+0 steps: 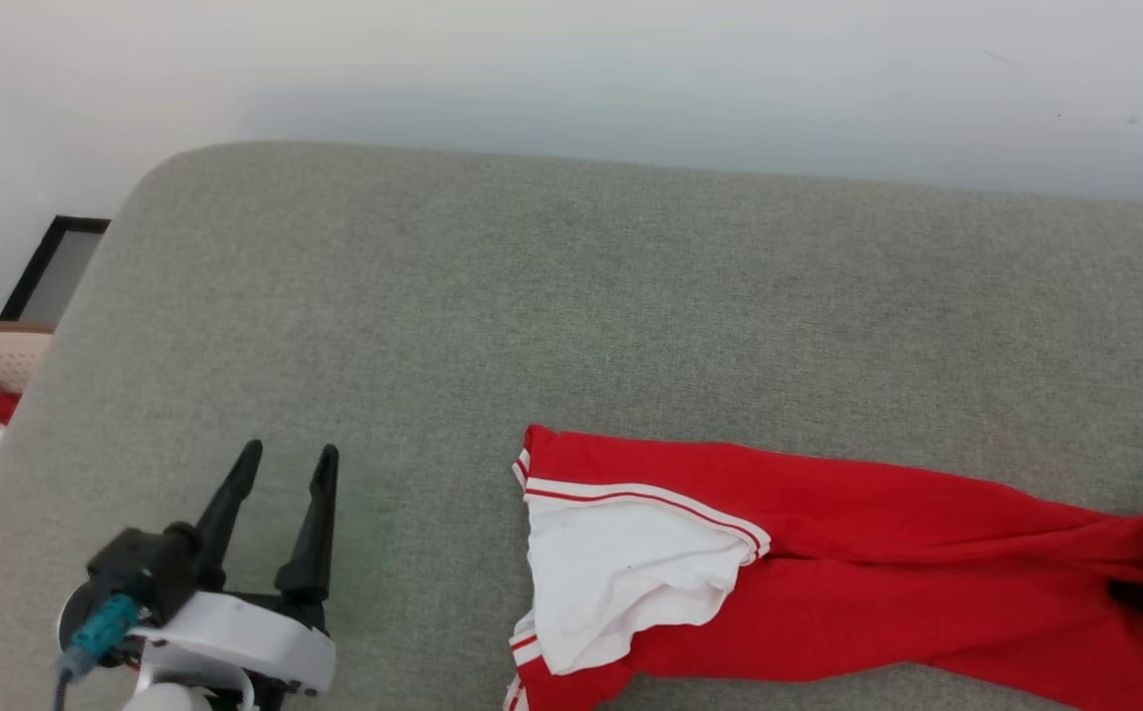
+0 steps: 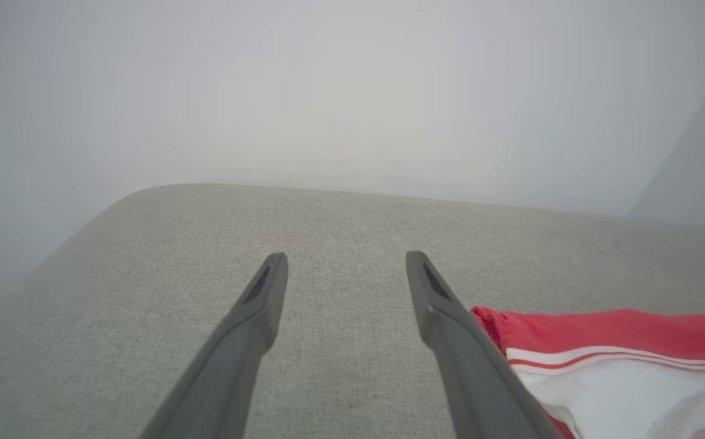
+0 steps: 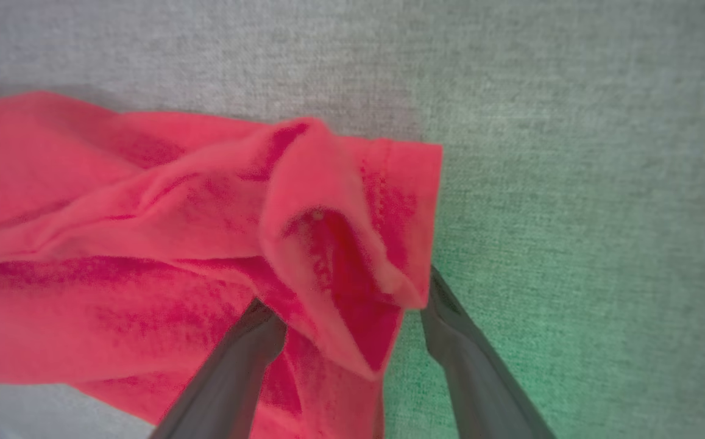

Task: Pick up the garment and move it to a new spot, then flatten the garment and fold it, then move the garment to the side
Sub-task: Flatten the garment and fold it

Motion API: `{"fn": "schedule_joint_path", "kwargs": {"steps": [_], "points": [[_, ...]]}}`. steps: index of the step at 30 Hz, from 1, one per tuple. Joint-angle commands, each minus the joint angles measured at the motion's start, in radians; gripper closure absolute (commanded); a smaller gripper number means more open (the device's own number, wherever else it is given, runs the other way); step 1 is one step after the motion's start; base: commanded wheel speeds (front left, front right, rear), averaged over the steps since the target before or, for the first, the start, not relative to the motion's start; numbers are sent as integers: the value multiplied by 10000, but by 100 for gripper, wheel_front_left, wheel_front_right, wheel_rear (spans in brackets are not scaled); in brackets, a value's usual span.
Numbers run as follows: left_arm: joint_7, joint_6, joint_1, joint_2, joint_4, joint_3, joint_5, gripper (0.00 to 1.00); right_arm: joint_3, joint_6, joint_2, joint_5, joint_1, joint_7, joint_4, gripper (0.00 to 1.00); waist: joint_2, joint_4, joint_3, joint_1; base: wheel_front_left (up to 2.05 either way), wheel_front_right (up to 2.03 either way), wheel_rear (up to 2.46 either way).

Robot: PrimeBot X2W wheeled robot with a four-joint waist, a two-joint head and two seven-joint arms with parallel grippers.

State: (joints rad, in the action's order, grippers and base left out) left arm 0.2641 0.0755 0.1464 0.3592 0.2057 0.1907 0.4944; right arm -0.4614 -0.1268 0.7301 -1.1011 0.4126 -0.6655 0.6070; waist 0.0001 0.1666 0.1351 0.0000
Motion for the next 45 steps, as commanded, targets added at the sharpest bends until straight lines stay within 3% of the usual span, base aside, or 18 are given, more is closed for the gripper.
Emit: {"fn": "schedule_joint_path", "kwargs": {"steps": [1,4,5,6,8,9,17,28,34,39,45], "points": [[-5,62,-123,-188,-52,-184,-315,0,-262,-69,-751,93,-126,-104,67,0,-1,-32,40,0,0,0,0],[-5,216,-224,-500,-33,-575,-1091,0,-206,-69,-1064,313,13,-131,274,0,-1,-108,109,0,0,0,0],[-7,234,-273,-558,15,-690,-1330,0,-179,-69,-1166,365,52,-128,312,11,-1,-155,131,0,0,0,0],[-7,287,-310,-671,62,-791,-1487,0,-129,-69,-1254,401,102,-80,359,55,-1,-190,145,0,0,0,0],[-5,353,-318,-818,119,-1023,-1775,0,-38,-71,-1409,506,259,56,417,94,-1,-290,173,0,0,0,0],[-5,389,-316,-879,140,-1121,-1875,0,36,-71,-1448,548,301,140,439,100,-1,-328,184,0,0,0,0],[-5,548,-339,-1220,113,-1706,-2367,0,858,-30,-1045,790,748,860,610,100,-1,-872,382,0,0,0,0],[-5,557,-171,-1259,-235,-1860,-2625,0,2770,-33,327,1197,1186,2463,1888,100,-1,-1577,834,0,0,0,0],[-4,559,-124,-1286,-280,-1839,-2550,0,3414,-34,850,1186,1208,2696,2409,100,-1,-1658,809,0,0,0,0],[-4,558,-258,-1387,-181,-1903,-2493,0,3019,-36,773,1377,948,2532,1560,100,-1,-1747,687,0,0,0,0],[-4,559,-467,-1597,27,-1852,-2375,0,2180,-36,600,1541,245,2076,-922,100,-1,-1732,440,0,0,0,0]]}}
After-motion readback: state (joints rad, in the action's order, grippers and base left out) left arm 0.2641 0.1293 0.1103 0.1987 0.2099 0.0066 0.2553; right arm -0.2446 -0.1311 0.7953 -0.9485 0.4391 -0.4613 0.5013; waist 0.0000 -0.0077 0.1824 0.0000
